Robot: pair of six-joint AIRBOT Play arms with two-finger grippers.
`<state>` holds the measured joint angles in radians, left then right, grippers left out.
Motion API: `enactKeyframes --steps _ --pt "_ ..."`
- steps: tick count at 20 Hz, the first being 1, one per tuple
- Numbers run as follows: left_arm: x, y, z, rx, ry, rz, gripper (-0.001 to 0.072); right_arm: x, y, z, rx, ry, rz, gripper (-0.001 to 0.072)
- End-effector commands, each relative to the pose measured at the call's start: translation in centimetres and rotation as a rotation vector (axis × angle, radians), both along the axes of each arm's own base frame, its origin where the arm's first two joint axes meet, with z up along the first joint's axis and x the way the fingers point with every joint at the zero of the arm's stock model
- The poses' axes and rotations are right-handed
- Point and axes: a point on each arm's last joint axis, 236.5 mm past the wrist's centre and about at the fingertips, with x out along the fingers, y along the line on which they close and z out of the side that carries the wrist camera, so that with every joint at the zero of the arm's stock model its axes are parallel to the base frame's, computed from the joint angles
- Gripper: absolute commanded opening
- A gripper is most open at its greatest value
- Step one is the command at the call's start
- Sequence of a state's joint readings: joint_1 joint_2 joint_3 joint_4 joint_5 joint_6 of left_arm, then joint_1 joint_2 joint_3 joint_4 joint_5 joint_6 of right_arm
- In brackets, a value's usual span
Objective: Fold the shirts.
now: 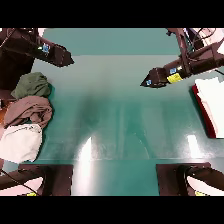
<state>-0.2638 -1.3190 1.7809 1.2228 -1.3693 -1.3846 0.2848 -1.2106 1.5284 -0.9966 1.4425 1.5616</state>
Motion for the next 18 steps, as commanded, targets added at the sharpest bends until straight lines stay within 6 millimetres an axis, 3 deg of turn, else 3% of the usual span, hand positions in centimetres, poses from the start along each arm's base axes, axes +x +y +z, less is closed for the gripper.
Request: enactKeyframes --steps 1,14,17,18 --pt "0.0 0.0 0.0 0.0 -0.001 -0.001 0.0023 0.1 0.2 0.1 0.002 -0.003 0.002 0.0018" --pt "0.1 0.0 0.1 -0.002 -0.005 0.001 0.0023 0.0 0.2 0.1 0.002 -0.002 0.003 0.0018" --pt "1.4 0.5 0.7 0.004 -0.063 0.027 0.0024 0.0 0.2 0.1 0.002 -0.002 0.003 0.0018" --pt "1.9 2.1 0.2 0.076 -0.077 0.053 0.0156 0.0 0.2 0.1 0.002 -0.002 0.003 0.0018"
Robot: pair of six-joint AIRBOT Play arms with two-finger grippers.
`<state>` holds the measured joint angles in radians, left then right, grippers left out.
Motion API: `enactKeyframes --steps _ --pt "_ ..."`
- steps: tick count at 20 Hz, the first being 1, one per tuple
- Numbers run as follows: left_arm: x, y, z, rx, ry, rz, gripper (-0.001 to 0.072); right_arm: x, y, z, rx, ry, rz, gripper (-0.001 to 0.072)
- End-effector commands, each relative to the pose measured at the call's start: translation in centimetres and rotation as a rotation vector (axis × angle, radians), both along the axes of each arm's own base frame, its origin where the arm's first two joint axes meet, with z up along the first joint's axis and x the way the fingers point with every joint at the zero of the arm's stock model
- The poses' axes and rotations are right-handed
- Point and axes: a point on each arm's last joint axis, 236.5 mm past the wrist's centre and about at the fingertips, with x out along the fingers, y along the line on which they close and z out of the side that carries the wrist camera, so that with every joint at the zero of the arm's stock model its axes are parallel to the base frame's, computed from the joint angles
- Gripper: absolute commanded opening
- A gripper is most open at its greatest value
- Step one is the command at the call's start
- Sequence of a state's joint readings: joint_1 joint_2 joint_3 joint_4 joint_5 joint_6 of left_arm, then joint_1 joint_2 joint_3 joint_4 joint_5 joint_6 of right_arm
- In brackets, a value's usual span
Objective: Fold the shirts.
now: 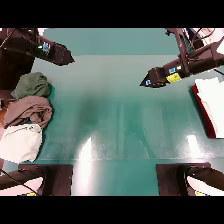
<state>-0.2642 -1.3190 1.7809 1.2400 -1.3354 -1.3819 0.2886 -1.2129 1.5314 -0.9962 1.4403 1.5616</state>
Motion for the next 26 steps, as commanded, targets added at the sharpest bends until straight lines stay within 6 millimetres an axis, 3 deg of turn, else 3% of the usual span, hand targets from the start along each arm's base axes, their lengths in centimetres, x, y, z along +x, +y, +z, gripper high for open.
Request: enactKeyframes --steps 1,2,4,7,11,15,18,21,22,24,26 --pt "2.0 5.2 -1.0 0.194 -0.048 0.128 0.0475 0.0 0.0 0.0 0.0 0.002 0.002 0.0018" --pt "2.9 9.2 -1.4 0.306 -0.059 0.258 0.0561 -0.1 0.1 0.0 -0.001 0.003 0.003 0.0018" --pt "4.0 16.2 -2.4 0.407 -0.048 0.468 0.0562 -0.2 0.0 -0.1 -0.002 0.007 0.006 0.0018" --pt "4.4 23.6 -6.9 0.405 0.03 0.639 0.0563 -0.7 -0.1 -0.3 -0.011 0.023 0.017 0.0018" --pt "5.1 28.7 -13.1 0.344 0.044 0.733 0.0562 -0.6 -0.1 -0.3 -0.011 0.023 0.017 0.0018" --pt "6.4 31.1 -18.0 0.373 0.071 0.726 0.0562 -0.6 -0.1 -0.2 -0.01 0.022 0.015 0.0018" --pt "6.9 31.1 -22.9 0.386 0.162 0.706 0.0562 -0.7 0.0 -0.3 -0.01 0.023 0.018 0.0018" --pt "6.7 31.1 -25.3 0.394 0.214 0.697 0.056 -0.6 0.0 -0.3 -0.01 0.022 0.017 0.0018" --pt "6.8 31.1 -25.2 0.394 0.212 0.697 0.0464 -0.6 0.0 -0.3 -0.01 0.022 0.016 0.0018" --pt "7.5 31.1 -24.0 0.385 0.186 0.704 0.0047 -0.6 0.0 -0.2 -0.01 0.022 0.016 0.0018" --pt "8.9 30.9 -20.9 0.347 0.134 0.722 0.0024 -0.6 0.0 -0.2 -0.008 0.019 0.015 0.0018"
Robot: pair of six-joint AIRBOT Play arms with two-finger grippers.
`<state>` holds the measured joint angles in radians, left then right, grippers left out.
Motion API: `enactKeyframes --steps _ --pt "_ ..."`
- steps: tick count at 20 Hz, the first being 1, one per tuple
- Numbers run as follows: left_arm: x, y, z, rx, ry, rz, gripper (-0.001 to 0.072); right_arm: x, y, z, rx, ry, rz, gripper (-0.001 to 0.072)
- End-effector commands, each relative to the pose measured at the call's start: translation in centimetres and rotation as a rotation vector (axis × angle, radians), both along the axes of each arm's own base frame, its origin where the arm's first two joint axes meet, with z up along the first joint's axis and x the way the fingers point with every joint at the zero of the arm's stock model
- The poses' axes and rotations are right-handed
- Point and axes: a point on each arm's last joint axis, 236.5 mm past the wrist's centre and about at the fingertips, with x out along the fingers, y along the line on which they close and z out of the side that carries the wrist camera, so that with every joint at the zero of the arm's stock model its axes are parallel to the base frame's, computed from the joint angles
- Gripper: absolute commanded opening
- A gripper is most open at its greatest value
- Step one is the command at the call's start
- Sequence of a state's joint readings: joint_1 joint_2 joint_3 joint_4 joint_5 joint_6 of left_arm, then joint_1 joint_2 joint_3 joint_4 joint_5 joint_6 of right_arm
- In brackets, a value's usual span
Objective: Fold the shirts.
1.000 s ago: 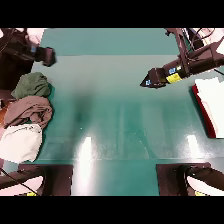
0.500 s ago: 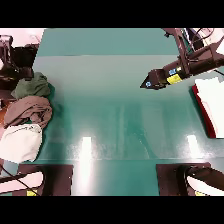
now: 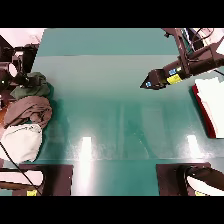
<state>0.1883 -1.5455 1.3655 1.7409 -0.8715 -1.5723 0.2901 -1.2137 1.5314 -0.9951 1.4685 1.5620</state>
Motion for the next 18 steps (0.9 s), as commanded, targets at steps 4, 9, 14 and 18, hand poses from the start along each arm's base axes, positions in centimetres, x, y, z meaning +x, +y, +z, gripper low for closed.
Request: enactKeyframes --steps 4,9,14,18 --pt "4.1 -4.9 16.5 -0.154 -0.321 -0.118 0.0022 1.3 -0.6 3.4 0.026 -0.092 -0.027 0.0018" --pt "-4.2 -20.3 38.8 -0.472 -0.702 -0.63 0.0022 4.0 -3.7 11.3 0.08 -0.311 -0.132 0.0018" --pt "-13.9 -31.9 42.7 -0.537 -0.693 -0.982 0.0022 4.6 -6.6 17.0 0.099 -0.462 -0.206 0.0018" --pt "-16.2 -39.0 36.1 -0.632 -0.451 -1.138 0.0022 3.9 -6.8 19.3 0.107 -0.522 -0.205 0.0018"
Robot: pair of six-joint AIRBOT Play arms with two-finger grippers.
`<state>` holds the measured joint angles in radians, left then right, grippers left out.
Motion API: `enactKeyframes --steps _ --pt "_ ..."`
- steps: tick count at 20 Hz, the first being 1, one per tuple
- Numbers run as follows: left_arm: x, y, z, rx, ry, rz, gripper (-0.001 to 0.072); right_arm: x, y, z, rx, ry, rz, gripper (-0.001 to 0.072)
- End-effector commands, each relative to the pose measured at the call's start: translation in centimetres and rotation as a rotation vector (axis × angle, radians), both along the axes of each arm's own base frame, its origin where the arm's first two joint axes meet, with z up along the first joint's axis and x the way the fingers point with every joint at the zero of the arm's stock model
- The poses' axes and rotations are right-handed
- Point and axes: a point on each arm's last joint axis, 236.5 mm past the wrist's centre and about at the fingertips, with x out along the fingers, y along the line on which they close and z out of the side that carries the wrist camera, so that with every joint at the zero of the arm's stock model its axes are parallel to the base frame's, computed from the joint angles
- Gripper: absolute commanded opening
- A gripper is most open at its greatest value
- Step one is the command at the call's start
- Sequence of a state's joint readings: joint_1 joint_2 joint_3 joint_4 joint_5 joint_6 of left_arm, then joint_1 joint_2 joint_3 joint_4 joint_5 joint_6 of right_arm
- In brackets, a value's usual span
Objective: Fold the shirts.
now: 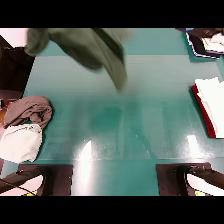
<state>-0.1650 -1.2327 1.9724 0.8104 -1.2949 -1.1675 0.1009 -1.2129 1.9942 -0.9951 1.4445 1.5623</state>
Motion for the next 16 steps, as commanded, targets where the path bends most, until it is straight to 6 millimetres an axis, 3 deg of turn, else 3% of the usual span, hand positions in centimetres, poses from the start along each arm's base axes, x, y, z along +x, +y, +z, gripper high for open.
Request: enactKeyframes --steps 1,5,6,7,8,11,14,16 --pt "-3.3 -6.0 -5.6 0.071 0.143 -0.206 0.0022 -0.6 -0.3 1.8 0.003 -0.049 -0.005 0.0018" --pt "-0.7 -7.1 -18.3 0.228 0.411 -0.204 0.0028 -1.5 -0.2 -0.1 0.0 -0.001 -0.003 0.0018" --pt "0.0 -6.8 -21.1 0.248 0.476 -0.185 0.0259 -1.7 -0.3 -0.7 -0.002 0.016 -0.005 0.0018" --pt "0.6 -6.6 -23.1 0.25 0.541 -0.155 0.0548 -1.8 -0.3 -1.4 -0.004 0.033 -0.005 0.0018" --pt "1.4 -5.9 -24.3 0.241 0.603 -0.112 0.0625 -1.8 -0.5 -1.9 -0.004 0.046 -0.012 0.0018" --pt "3.2 -1.3 -23.7 0.198 0.651 -0.008 0.0625 -1.2 -1.5 -3.3 -0.003 0.083 -0.043 0.0018" --pt "2.4 3.8 -24.1 0.197 0.727 0.061 0.0624 -0.7 -2.5 -4.3 -0.003 0.108 -0.071 0.0018" --pt "1.0 5.0 -27.1 0.187 0.807 0.095 0.0624 -0.5 -2.5 -4.9 -0.003 0.124 -0.072 0.0018"
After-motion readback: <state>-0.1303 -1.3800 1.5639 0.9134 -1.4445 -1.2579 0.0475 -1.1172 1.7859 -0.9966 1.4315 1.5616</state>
